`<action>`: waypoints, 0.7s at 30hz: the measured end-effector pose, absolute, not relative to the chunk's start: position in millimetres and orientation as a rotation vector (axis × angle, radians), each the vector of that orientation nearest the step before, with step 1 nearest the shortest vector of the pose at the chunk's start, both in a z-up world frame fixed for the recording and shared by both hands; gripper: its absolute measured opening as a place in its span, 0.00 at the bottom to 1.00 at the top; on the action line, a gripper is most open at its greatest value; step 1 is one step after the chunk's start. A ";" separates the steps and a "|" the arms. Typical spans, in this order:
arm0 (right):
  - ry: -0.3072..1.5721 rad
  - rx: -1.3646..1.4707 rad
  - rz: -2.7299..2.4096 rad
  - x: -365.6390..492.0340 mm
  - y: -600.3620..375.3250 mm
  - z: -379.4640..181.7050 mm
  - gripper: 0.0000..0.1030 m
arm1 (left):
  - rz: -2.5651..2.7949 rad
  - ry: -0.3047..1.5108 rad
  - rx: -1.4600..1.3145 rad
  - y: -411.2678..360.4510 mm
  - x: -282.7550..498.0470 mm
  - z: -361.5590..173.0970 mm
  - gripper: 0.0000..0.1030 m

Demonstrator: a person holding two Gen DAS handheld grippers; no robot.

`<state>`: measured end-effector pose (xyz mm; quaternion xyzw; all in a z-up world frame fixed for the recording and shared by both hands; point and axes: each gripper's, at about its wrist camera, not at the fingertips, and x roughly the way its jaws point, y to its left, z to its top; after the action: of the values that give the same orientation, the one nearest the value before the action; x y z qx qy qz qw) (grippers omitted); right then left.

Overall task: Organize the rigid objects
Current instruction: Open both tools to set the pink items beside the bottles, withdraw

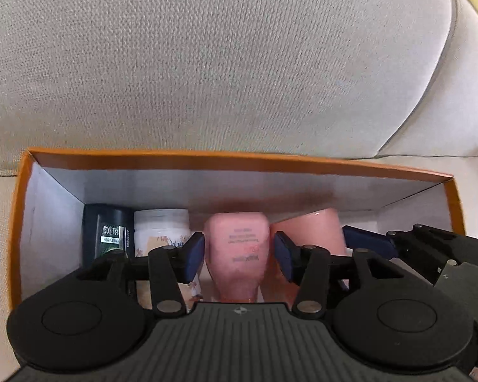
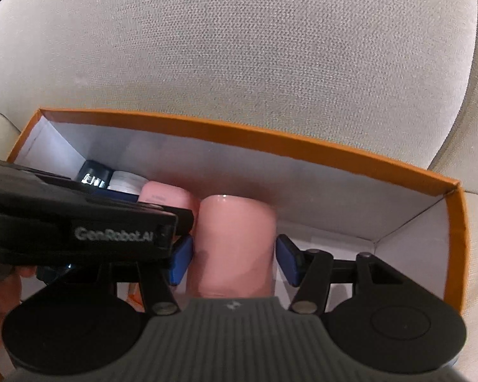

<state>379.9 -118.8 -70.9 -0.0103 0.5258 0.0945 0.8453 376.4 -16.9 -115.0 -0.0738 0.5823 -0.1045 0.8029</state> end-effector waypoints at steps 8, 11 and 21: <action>1.127 0.023 0.236 364.1 -131.6 -54.7 0.62 | -0.280 1.235 -0.178 3.0 348.9 -96.7 0.40; 1.153 0.070 0.251 357.5 -135.5 -54.9 0.61 | -0.277 1.241 -0.192 10.5 338.9 -100.5 0.37; 1.138 0.065 0.272 354.3 -119.2 -65.4 0.45 | -0.251 1.245 -0.217 21.1 340.5 -104.5 0.32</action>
<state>354.3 -119.2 -65.4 0.0305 0.5372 0.1282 0.8331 340.5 21.1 -104.5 -0.1010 0.5802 -0.1169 0.7997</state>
